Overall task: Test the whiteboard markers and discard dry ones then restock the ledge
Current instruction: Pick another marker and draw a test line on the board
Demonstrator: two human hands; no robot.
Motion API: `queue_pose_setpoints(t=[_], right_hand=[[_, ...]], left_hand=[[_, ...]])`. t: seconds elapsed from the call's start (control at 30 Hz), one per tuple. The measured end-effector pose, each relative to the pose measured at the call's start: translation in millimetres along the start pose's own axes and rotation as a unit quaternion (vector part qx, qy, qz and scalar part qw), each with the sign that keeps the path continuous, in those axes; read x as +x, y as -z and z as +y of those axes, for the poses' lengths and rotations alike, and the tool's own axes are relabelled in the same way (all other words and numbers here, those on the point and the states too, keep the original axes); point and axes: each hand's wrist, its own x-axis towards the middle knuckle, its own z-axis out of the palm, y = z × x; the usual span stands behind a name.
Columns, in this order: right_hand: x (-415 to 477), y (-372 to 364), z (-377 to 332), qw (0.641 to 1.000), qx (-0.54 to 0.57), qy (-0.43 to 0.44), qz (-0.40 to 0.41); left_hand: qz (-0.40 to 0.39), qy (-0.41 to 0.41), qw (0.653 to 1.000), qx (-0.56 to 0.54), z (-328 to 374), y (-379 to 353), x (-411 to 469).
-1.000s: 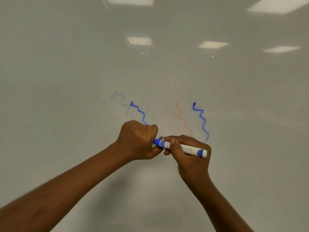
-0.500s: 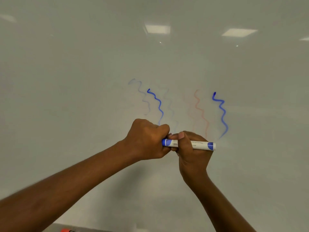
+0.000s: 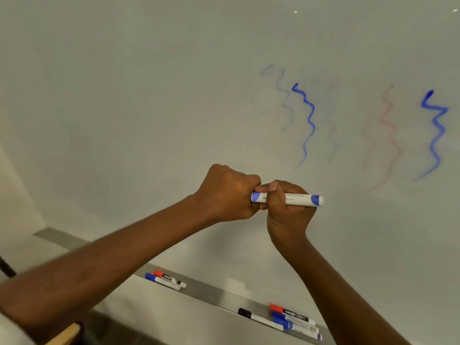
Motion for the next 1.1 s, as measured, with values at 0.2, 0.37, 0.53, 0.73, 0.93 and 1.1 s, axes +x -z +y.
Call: queue_pose_setpoints(t=[0.2,0.37,0.53,0.73,0.93,1.1], right_hand=[[-21.8,-23.7,25.2,0.991,-0.085,-0.033,-0.094],[-49.1,-39.8,42.7,0.992,-0.097,-0.072,-0.048],[-79.8,-59.7,85.9,0.927,-0.317,0.062,-0.193],[-134.9,-78.3,157.4,0.836,-0.474,0.125,-0.246],[-194.2,-92.3,203.6,0.851,-0.482,-0.052,-0.202],[-233.2,-99.0,240.3,0.818,-0.51,-0.126,-0.233]], left_hand=[[-0.065,0.039,0.995,0.065,-36.2,6.8,-56.3],[-0.147,0.065,0.982,0.098,-71.3,5.5,-109.0],[-0.224,0.085,0.964,0.116,-98.1,-9.8,-159.4],[-0.305,0.077,0.945,0.088,-117.4,-46.6,-222.8],[-0.358,0.098,0.925,0.08,-127.5,-71.0,-293.4],[-0.436,0.106,0.89,0.079,-131.1,-79.6,-344.0]])
